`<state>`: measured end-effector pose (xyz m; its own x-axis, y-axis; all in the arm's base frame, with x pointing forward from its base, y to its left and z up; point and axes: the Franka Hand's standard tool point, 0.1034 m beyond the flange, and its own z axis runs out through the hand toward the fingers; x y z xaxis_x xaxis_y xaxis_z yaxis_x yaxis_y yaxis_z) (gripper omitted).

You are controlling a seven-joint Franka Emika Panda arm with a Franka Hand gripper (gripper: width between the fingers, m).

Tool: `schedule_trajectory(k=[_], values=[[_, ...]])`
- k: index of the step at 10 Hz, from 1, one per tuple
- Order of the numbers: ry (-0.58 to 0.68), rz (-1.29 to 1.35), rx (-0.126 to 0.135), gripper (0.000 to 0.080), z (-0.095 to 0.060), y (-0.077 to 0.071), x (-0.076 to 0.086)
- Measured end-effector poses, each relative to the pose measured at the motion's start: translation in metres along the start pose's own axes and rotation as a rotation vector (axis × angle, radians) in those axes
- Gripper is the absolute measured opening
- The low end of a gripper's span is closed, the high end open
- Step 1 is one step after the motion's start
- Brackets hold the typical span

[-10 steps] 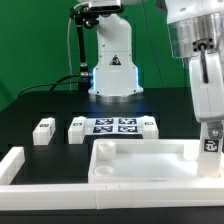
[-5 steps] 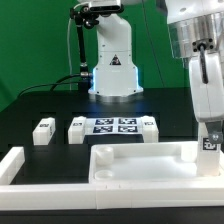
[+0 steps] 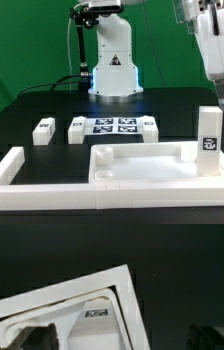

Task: Assemble desk

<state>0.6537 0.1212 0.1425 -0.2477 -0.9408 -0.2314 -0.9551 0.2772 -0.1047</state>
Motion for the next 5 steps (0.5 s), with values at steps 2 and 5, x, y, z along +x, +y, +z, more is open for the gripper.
schedule_trajectory(k=[2,5], values=[[0.003,-0.006,-0.005,0.0649,0.0035,0.0017,0.0006],[0.003,-0.011,-0.005,0.0649,0.0038,0.0019,0.0004]])
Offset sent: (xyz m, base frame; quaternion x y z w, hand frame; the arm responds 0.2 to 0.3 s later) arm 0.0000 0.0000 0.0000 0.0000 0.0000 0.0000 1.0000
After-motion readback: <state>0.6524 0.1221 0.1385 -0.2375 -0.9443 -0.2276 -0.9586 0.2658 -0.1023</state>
